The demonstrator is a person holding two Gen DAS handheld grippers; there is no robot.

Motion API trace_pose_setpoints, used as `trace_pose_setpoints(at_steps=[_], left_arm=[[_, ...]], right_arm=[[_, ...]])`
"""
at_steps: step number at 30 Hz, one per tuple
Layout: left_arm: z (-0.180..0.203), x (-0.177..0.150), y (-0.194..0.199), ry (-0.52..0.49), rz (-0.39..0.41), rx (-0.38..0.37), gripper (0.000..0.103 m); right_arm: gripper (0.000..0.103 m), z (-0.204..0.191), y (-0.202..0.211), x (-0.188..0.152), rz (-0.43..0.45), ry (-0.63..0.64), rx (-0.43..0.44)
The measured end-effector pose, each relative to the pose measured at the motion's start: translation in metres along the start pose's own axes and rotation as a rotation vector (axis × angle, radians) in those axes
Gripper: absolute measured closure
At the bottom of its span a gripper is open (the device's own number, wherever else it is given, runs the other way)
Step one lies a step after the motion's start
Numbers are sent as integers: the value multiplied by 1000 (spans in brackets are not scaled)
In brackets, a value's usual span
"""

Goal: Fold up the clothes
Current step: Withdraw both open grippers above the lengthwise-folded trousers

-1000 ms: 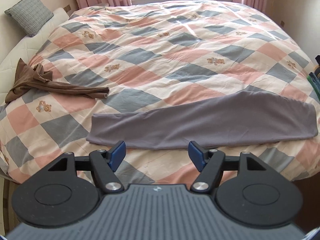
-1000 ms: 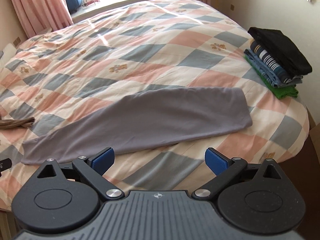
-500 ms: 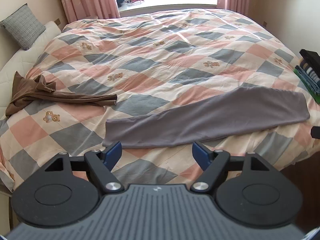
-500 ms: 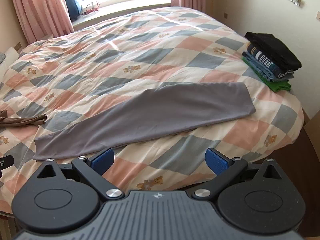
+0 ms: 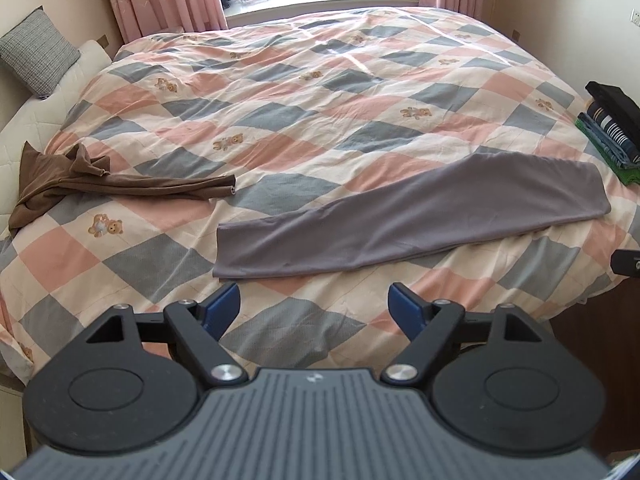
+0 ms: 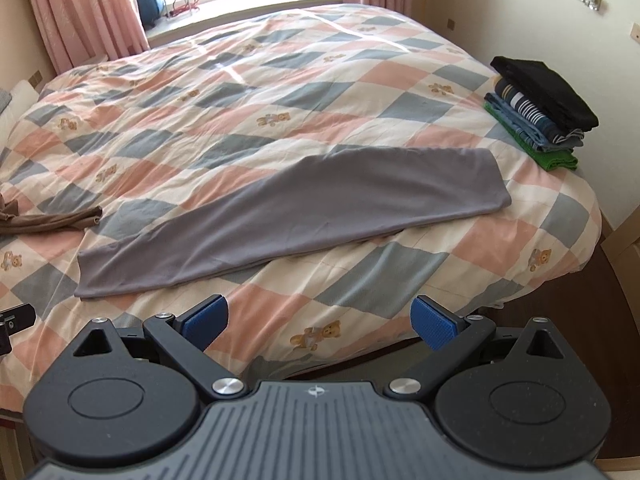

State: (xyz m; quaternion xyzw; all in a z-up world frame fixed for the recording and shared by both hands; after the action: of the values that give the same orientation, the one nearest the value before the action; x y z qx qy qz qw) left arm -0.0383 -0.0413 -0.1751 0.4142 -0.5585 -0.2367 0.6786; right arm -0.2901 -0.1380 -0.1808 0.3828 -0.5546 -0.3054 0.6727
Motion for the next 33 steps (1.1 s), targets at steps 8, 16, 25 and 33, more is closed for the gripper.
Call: trace_pose_setpoints(at_steps=[8, 16, 25, 33], left_arm=[[10, 13, -12, 37, -8, 22, 22], [31, 37, -44, 64, -16, 45, 21], [44, 51, -79, 65, -53, 43, 21], [17, 69, -110, -29, -85, -3, 20]], right_arm=[[3, 0, -25, 20, -31, 54, 11], [3, 18, -61, 49, -45, 83, 13], [3, 34, -96, 71, -66, 77, -7], [3, 7, -107, 72, -85, -12, -55]])
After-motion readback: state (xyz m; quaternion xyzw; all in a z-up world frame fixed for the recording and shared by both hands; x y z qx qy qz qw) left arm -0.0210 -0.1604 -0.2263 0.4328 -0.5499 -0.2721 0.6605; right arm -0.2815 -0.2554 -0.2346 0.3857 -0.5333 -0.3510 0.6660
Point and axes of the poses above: each gripper's, at about its wrist camera, not at the fingertips, and y roughly against the way its jaws point, z to its right, x to its top, the point moved 7 cm from there along -y, roughly the way its jaws point, and after that the axes turned 9 degrees about -x, right-handed, at the moved point
